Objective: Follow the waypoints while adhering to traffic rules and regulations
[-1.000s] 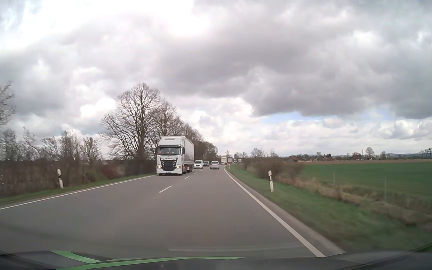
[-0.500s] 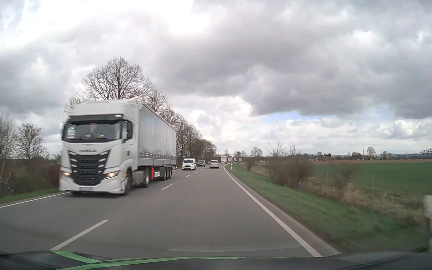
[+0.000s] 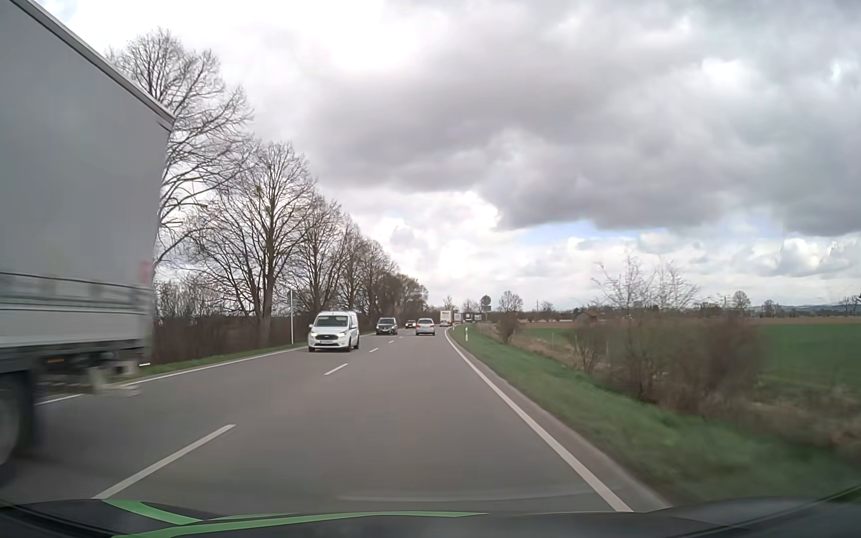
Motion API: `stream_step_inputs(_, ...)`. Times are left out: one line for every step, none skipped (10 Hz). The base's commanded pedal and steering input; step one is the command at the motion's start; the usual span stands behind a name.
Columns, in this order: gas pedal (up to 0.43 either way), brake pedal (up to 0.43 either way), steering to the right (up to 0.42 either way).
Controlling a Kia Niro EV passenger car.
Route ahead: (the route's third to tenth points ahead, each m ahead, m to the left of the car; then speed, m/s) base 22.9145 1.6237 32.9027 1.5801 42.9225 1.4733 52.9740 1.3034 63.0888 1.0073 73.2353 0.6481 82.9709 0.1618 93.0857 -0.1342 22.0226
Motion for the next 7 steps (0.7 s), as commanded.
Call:
stream_step_inputs(0.15,0.0,0.001)
stream_step_inputs(0.15,0.0,0.001)
stream_step_inputs(0.15,0.0,0.0)
stream_step_inputs(0.15,0.0,0.001)
stream_step_inputs(0.15,0.0,0.001)
stream_step_inputs(0.15,0.0,0.001)
stream_step_inputs(0.157,0.0,0.001)
